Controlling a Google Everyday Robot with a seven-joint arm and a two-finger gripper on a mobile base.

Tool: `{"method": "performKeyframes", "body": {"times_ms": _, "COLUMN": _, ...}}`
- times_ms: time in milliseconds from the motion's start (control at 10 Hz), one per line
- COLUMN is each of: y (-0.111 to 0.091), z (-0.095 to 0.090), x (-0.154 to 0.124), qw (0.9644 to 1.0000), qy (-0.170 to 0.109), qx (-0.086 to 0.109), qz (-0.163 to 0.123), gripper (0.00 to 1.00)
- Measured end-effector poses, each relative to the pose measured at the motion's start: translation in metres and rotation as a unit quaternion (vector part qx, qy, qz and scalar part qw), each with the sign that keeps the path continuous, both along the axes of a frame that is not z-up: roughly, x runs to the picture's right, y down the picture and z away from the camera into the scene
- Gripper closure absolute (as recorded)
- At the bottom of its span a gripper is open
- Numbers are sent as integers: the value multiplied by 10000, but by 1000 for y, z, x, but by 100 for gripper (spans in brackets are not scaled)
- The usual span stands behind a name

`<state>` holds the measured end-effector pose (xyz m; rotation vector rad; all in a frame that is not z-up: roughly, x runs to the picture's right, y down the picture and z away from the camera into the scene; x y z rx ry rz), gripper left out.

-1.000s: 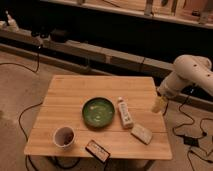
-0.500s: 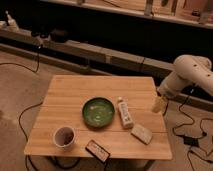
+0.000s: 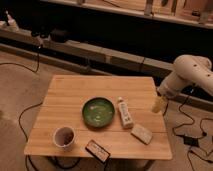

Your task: Place the white sponge in the ceramic bowl

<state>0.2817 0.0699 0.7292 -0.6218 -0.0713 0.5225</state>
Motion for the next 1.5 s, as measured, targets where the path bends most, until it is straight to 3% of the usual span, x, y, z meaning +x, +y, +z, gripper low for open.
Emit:
{"method": "performKeyframes", "body": {"times_ms": 100, "y": 1, "z": 0, "x": -1, "qw": 10000, "qy": -18, "qx": 9, "qz": 18, "gripper": 20}}
{"method": "performKeyframes", "body": {"times_ms": 400, "y": 14, "z": 1, "x": -14, "qw": 9991, "qy": -317, "qx": 284, "qz": 84, "gripper": 20}}
{"method": "performKeyframes", "body": {"times_ms": 700, "y": 39, "z": 5, "x": -10, "qw": 9984, "qy": -318, "qx": 461, "qz": 43, "gripper": 20}}
{"method": "performKeyframes", "body": {"times_ms": 800, "y": 50, "z": 6, "x": -9, "qw": 9985, "qy": -311, "qx": 450, "qz": 26, "gripper": 20}}
{"method": "performKeyframes", "body": {"times_ms": 1100, "y": 89, "z": 8, "x": -24, "qw": 9987, "qy": -481, "qx": 184, "qz": 28, "gripper": 20}}
{"method": "performKeyframes", "body": {"times_ms": 1300, "y": 104, "z": 10, "x": -31, "qw": 9983, "qy": -585, "qx": 66, "qz": 24, "gripper": 20}}
{"method": "performKeyframes", "body": {"times_ms": 1500, "y": 114, "z": 16, "x": -23, "qw": 9989, "qy": -460, "qx": -75, "qz": -93, "gripper": 20}}
